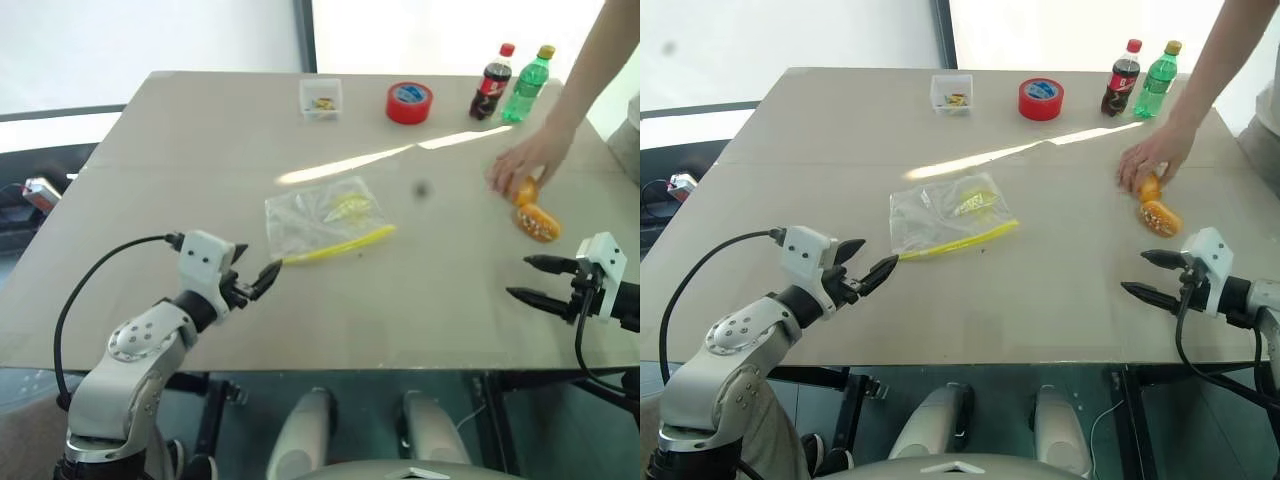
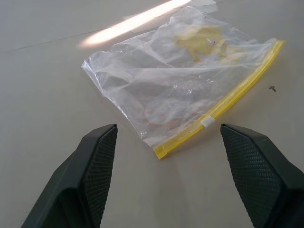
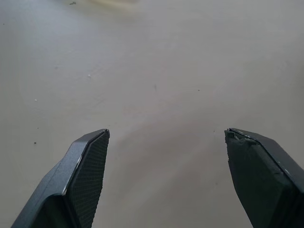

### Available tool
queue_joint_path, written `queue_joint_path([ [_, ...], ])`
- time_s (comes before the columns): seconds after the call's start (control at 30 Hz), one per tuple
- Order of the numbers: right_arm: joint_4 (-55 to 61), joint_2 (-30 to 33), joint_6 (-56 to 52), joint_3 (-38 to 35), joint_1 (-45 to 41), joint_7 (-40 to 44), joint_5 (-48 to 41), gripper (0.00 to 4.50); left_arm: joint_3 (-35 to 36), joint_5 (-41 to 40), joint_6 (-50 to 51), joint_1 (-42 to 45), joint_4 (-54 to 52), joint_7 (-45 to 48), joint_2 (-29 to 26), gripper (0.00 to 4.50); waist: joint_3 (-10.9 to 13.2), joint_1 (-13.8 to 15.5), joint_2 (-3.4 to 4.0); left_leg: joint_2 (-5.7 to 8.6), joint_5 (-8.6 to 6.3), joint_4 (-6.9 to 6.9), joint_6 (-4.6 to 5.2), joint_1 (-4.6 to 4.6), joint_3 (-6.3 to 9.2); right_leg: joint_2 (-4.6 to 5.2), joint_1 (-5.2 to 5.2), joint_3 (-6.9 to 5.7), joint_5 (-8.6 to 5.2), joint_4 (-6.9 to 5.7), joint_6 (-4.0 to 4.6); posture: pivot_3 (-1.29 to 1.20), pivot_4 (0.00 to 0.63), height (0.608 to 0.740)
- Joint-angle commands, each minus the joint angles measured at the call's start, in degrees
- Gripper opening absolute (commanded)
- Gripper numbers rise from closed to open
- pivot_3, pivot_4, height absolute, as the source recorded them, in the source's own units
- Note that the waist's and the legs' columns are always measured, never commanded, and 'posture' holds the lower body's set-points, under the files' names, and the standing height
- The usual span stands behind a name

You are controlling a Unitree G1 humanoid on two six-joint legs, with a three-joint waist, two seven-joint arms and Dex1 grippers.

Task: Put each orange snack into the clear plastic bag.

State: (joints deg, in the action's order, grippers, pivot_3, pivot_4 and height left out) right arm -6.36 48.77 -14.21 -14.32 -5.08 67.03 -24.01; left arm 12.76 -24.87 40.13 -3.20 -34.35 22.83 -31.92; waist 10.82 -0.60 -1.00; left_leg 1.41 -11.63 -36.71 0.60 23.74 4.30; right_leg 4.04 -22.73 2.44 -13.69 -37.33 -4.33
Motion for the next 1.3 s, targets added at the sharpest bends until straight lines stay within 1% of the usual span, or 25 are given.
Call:
queue_joint_path([
  [0.03,0.17,1.39,1.05,-2.84,0.67,0.09,-0.54,3.96,0.12,-0.10,-0.73,0.02,-2.11,0.57,-0.51,3.66,0.00,0.00,0.00,0.00,0.00,0.00,0.00,0.00,0.00,0.00,0.00,0.00,0.00,0.00,0.00,0.00,0.150,0.740],
  [0.6,0.43,2.01,0.94,-4.64,2.73,0.39,-1.12,3.96,0.76,-1.93,-0.47,0.47,-2.31,0.90,0.05,3.66,0.00,0.01,0.00,-0.01,0.00,0.01,0.00,0.00,0.00,0.00,0.00,0.01,0.00,0.02,0.00,0.00,0.150,0.740],
  [1.3,-0.14,2.06,1.68,-5.23,2.42,1.18,-2.04,3.96,0.66,-1.49,-1.32,-0.38,-2.15,0.94,0.39,3.66,0.00,0.01,0.00,-0.01,0.00,0.01,0.00,0.00,0.00,0.00,0.00,0.00,0.00,0.02,0.00,0.00,0.150,0.740],
])
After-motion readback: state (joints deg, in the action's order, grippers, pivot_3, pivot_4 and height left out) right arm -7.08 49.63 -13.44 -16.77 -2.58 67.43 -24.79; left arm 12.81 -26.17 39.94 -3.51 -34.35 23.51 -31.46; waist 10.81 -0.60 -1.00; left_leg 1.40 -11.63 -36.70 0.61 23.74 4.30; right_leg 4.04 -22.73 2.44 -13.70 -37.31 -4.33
